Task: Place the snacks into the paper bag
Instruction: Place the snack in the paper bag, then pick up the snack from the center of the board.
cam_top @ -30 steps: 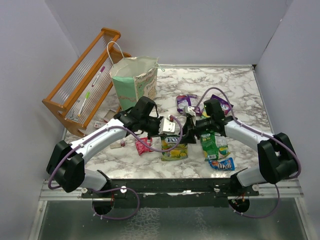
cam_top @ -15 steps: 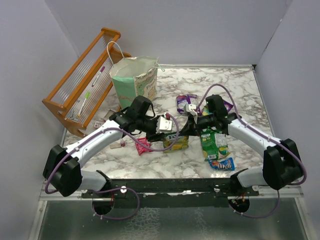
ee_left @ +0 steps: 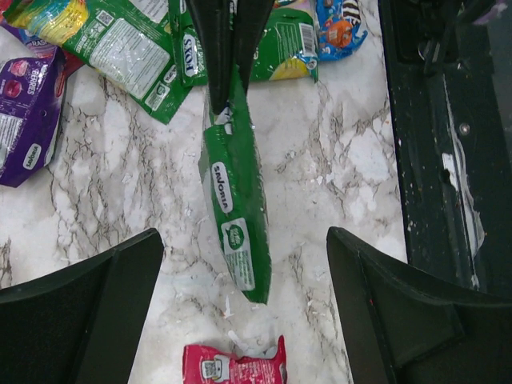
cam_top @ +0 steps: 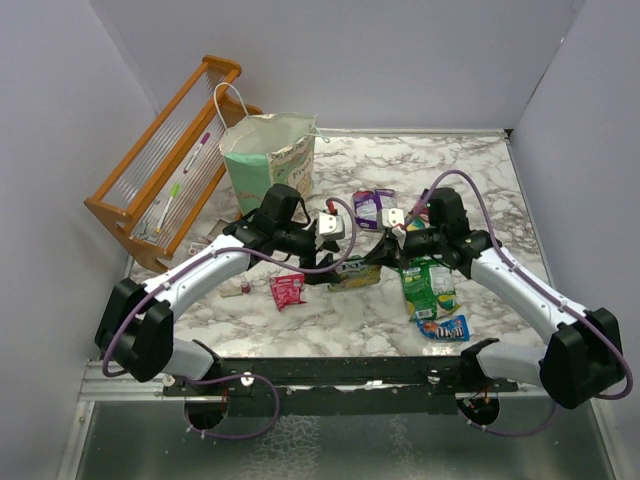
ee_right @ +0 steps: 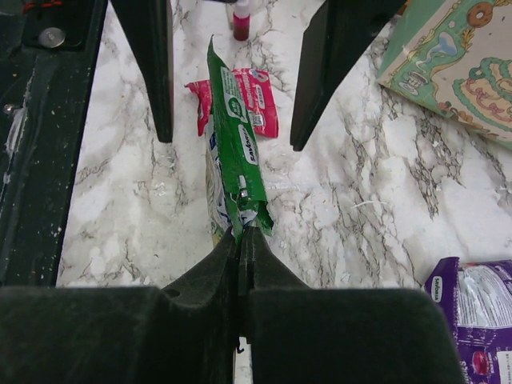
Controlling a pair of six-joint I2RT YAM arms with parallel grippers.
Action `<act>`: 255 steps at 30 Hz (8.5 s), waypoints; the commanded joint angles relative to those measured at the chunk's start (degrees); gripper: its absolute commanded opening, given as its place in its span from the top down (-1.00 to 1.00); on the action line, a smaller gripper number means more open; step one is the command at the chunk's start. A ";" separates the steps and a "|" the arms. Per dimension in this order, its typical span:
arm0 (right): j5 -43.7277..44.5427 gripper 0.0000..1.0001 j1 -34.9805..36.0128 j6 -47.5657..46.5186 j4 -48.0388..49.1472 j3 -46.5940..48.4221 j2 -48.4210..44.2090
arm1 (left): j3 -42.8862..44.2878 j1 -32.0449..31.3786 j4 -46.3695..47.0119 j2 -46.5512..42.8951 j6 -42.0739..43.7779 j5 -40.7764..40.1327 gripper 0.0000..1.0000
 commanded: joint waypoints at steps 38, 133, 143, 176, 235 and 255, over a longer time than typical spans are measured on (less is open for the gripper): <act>15.92 -0.60 -15.99 11.57 2.59 -0.64 -20.23 | 18.62 13.19 -12.33 -13.20 -6.22 -4.06 1.00; 18.06 -0.89 -20.77 17.75 10.41 -8.44 -20.63 | 37.40 25.69 -11.63 12.74 -19.93 -25.39 0.42; 18.31 -0.90 -21.29 17.49 10.45 -8.64 -20.59 | 35.84 25.69 -9.27 8.11 -17.35 -30.52 0.21; 34.75 -0.89 -24.96 7.34 -18.84 1.27 1.80 | 3.15 25.80 -5.72 -25.48 -6.33 -30.39 -0.98; 3.51 0.97 -38.01 -28.73 -45.60 11.11 25.58 | 17.44 9.00 -15.63 3.82 5.03 0.61 -0.48; -15.73 0.97 -35.40 -28.14 -46.79 14.56 5.80 | 13.82 -3.36 2.11 3.98 -7.58 -2.32 -0.50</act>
